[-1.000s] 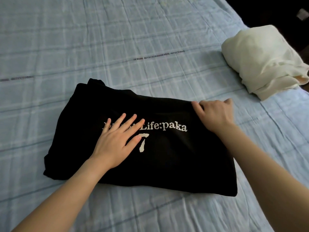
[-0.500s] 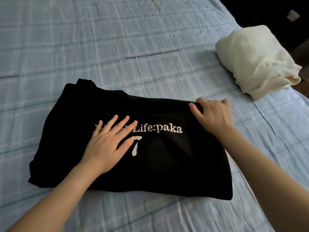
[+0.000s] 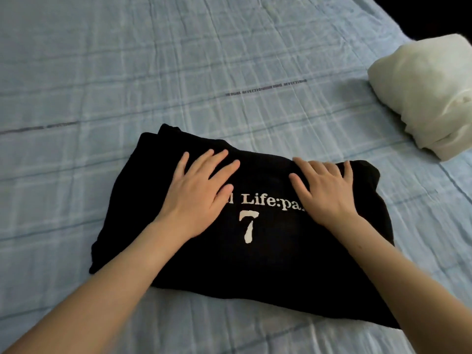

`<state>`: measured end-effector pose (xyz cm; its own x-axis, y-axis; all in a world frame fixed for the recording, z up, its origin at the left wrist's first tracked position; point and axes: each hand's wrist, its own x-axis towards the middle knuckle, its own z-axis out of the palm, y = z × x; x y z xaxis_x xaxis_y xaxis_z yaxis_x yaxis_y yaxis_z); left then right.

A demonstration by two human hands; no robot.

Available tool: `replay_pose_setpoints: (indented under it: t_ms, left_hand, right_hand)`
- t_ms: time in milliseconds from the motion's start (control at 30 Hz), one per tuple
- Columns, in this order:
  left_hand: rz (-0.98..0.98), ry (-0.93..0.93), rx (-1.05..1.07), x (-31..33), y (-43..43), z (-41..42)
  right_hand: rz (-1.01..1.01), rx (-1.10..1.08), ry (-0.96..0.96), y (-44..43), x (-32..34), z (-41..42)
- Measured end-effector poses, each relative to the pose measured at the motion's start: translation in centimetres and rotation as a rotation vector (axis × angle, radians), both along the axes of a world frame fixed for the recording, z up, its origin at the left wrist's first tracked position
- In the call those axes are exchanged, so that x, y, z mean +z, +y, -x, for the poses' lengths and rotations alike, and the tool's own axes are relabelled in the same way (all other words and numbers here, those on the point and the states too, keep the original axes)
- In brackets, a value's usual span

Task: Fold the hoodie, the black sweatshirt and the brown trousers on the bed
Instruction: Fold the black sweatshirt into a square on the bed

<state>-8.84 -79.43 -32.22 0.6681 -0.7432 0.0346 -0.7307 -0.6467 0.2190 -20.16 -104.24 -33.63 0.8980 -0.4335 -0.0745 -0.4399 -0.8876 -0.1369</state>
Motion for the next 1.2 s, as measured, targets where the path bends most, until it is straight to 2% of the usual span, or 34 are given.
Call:
replay_pose_setpoints:
  t_ms: [67,133,267,400,533,600,667,733,867,967,1000,1067,1200]
  left_hand:
    - [-0.119,-0.081,0.025,-0.6,0.3,-3.6]
    - [-0.206,-0.028,0.097,-2.6,1.7,-5.7]
    - [-0.147,0.104,0.15,-4.8,2.8,-5.6]
    - [-0.243,0.121,0.184,-1.5,1.6,-4.8]
    - [-0.106,0.071,0.106,-0.2,2.2,2.8]
    - [-0.118,0.152,0.096,-1.3,2.7,4.4]
    - [-0.107,0.191,0.117,-2.4,2.8,4.1]
    - [-0.066,0.164,0.111,-2.9,2.5,4.0]
    - [0.152,0.23,0.097,-1.0,4.9,3.8]
    - [0.203,0.113,0.364,-0.5,10.3,2.3]
    - [0.156,0.156,0.496,-0.7,12.4,2.1]
    - [0.123,0.378,0.723,-1.1,15.6,1.9]
    - [0.274,0.622,0.762,-1.6,17.6,2.1]
  right_hand:
    - [-0.005,0.006,-0.046,-0.6,-0.8,0.4]
    - [-0.03,0.004,-0.087,-0.6,-1.7,0.9]
    - [-0.014,0.009,-0.039,-0.1,-2.0,0.5]
    - [-0.016,-0.074,0.066,1.5,1.3,0.2]
    - [-0.176,-0.093,-0.242,10.7,3.3,0.8]
    - [-0.259,-0.07,-0.187,14.5,1.7,1.2]
    - [-0.227,-0.085,-0.084,15.8,-0.7,1.6]
    - [-0.183,-0.107,-0.081,15.5,-1.9,1.9]
    - [-0.191,-0.1,-0.122,15.6,-1.8,2.2]
    - [-0.18,-0.112,-0.138,15.6,-1.7,2.3]
    - [-0.174,-0.112,-0.146,15.6,-1.8,2.3]
    - [-0.165,-0.119,-0.162,15.7,-2.0,2.3]
    - [-0.138,-0.125,-0.176,15.8,-2.3,2.3]
